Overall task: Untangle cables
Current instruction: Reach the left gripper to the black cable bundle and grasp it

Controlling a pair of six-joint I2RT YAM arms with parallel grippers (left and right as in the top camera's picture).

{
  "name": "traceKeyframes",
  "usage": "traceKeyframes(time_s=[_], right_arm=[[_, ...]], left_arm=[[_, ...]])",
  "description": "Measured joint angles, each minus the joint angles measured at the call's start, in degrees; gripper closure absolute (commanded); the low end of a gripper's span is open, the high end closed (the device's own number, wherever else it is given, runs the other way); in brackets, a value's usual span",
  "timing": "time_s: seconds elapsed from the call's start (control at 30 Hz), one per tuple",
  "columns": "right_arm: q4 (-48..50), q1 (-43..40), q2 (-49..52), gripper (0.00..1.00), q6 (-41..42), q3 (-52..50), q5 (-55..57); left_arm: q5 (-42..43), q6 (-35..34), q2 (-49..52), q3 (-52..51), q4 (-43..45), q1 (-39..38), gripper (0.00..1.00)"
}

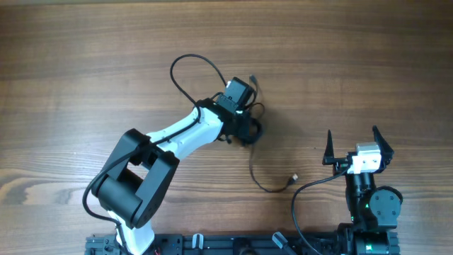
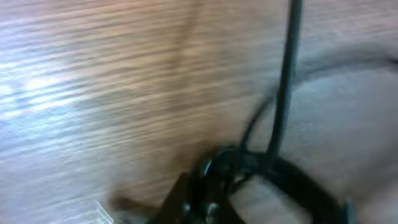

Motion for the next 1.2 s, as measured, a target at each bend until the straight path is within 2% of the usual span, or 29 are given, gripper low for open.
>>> traceKeyframes(time_s=[0.07,0.2,0.27,0.33,0.37,0.4,0.43,0.47,0.53,0.57,0.63,0.67,0.73,0.77,0.8,0.83,0.87,0.97,1.07,1.13,1.2], right_arm=[[0.0,0.0,0.0,0.0,0.0,0.0,0.0],[0.0,0.0,0.0,0.0,0.0,0.0,0.0],[0.0,0.0,0.0,0.0,0.0,0.0,0.0],[0.0,0.0,0.0,0.0,0.0,0.0,0.0],[0.0,0.0,0.0,0.0,0.0,0.0,0.0],[0.0,0.0,0.0,0.0,0.0,0.0,0.0],[0.0,0.0,0.0,0.0,0.0,0.0,0.0],[0.0,0.0,0.0,0.0,0.0,0.0,0.0],[0.0,0.0,0.0,0.0,0.0,0.0,0.0],[0.0,0.0,0.0,0.0,0.0,0.0,0.0],[0.0,0.0,0.0,0.0,0.0,0.0,0.0],[0.0,0.0,0.0,0.0,0.0,0.0,0.0],[0.0,0.0,0.0,0.0,0.0,0.0,0.0],[0.0,0.0,0.0,0.0,0.0,0.0,0.0],[0.0,0.0,0.0,0.0,0.0,0.0,0.0],[0.0,0.0,0.0,0.0,0.0,0.0,0.0],[0.0,0.0,0.0,0.0,0.0,0.0,0.0],[0.0,0.0,0.0,0.0,0.0,0.0,0.0],[0.0,0.0,0.0,0.0,0.0,0.0,0.0],[0.0,0.0,0.0,0.0,0.0,0.0,0.0],[0.0,0.0,0.0,0.0,0.0,0.0,0.0]], left_arm=[[-4.2,-4.3,-0.1,0.6,-2.5,0.1,0.96],[-14.0,-14.2,-2.4,1.5,-13.4,2.3,0.96],[-16.4,-16.2,-5.2,1.5,-14.3,3.4,0.96],[-18.6,-15.0,-9.6,1.6,-13.9,3.6,0.96],[-19.2,-11.4,-11.5,1.7,-13.2,3.6,0.86],[-19.4,-5.9,-12.9,1.9,-12.7,3.6,0.43],[-19.5,-1.6,-13.5,2.0,-12.8,3.6,0.16],[-19.5,4.6,-13.7,2.2,-13.4,3.6,0.06],[-19.6,13.1,-13.7,2.3,-14.5,3.6,0.02],[-19.6,16.7,-13.7,2.3,-14.5,3.6,0.02],[-19.6,19.1,-13.7,2.3,-14.5,3.6,0.03],[-19.6,19.8,-13.7,2.3,-14.5,3.6,0.09],[-19.5,18.4,-13.7,2.3,-14.6,3.6,0.27],[-19.5,13.5,-13.7,2.3,-15.1,3.7,0.28],[-19.5,5.6,-13.7,2.4,-17.3,3.9,0.27],[-19.4,-7.0,-13.7,2.4,-21.1,4.8,0.28],[-18.9,-14.3,-13.6,2.3,-22.4,5.6,0.29],[-16.5,-30.4,-12.7,1.3,-19.8,7.9,0.29],[-13.2,-37.7,-10.8,-0.4,-15.5,7.3,0.39],[-12.0,-40.0,-8.9,-1.2,-15.2,6.1,0.58],[-11.1,-41.2,-7.2,-1.6,-15.6,5.6,0.62]])
